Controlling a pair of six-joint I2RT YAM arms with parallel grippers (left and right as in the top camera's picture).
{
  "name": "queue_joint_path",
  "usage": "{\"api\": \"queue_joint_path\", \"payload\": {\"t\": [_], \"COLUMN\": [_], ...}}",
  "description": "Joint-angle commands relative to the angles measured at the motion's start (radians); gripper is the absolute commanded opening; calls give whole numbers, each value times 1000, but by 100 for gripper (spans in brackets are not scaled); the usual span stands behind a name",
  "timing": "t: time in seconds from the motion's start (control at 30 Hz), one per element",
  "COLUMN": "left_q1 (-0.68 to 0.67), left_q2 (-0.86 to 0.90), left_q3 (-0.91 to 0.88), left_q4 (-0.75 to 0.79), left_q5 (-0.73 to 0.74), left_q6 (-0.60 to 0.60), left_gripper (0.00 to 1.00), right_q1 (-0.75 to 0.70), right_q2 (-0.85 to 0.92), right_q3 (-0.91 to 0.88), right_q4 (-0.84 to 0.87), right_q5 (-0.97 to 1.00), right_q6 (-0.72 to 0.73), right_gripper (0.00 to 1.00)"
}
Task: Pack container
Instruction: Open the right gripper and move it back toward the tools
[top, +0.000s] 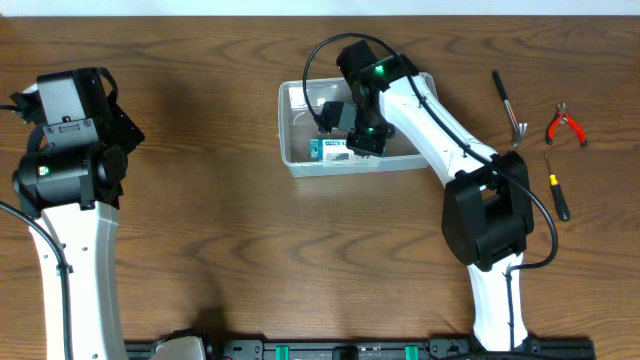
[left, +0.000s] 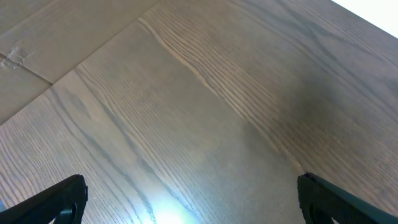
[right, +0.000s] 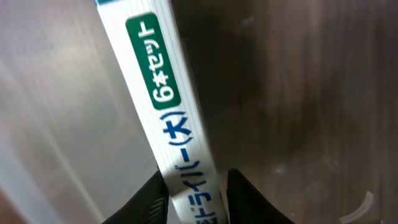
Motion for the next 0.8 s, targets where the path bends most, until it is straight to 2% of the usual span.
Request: {"api": "queue_joint_path", "payload": {"t": [0.0, 0.07, 0.13, 0.2, 0.3, 0.4, 0.57, 0.77], "left_q1": [4, 4, 4, 4, 4, 4, 4, 4], "left_q2": [3, 3, 3, 3, 3, 3, 3, 3], "left_q3": [8, 7, 8, 8, 8, 7, 8, 7], "left_q4": [0, 0, 0, 0, 0, 0, 0, 0], "left_q5": [-19, -19, -19, -19, -19, -19, -19, -19], "left_q6": [-10, -10, -10, -10, -10, -10, -10, -10], "left_gripper": [98, 98, 98, 98, 98, 98, 98, 99], "right_q1": [-9, -9, -10, -11, -11, -16, -70, -238], "right_q2": [-1, -1, -1, -1, -7, -34, -124, -244], "right_q3": [-3, -3, -3, 2, 21, 65, 201, 330], "right_q4": [37, 76, 112, 130, 122, 102, -9, -190], "right_q5": [77, 167, 260, 328, 334, 336, 374, 346], "right_q6": [117, 196, 264, 306, 335, 433, 580, 690], "right_gripper": [40, 44, 55, 56, 55, 55, 61, 66]}}
